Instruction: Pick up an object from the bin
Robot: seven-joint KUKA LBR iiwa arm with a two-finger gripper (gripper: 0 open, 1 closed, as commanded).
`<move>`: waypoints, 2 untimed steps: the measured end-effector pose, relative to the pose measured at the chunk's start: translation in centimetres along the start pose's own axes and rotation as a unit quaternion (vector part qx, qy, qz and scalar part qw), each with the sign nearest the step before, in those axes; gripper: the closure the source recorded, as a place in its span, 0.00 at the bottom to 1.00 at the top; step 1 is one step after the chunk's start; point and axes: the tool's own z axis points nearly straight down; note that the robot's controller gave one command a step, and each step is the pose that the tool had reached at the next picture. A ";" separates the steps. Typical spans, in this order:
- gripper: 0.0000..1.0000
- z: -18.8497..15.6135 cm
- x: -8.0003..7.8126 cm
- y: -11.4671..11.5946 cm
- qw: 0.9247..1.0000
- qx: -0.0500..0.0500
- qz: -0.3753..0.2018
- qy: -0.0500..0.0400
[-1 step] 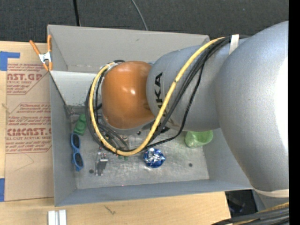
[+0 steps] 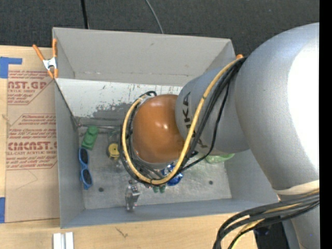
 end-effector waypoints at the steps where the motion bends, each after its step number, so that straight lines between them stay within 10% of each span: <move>1: 0.00 -0.5 -2.8 -8.1 0.999 0.001 -0.034 -0.004; 2: 0.00 2.8 0.0 -17.9 1.000 -0.001 -0.009 -0.007</move>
Offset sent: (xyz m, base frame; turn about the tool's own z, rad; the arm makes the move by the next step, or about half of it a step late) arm 0.0390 -0.0699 0.0051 -0.0747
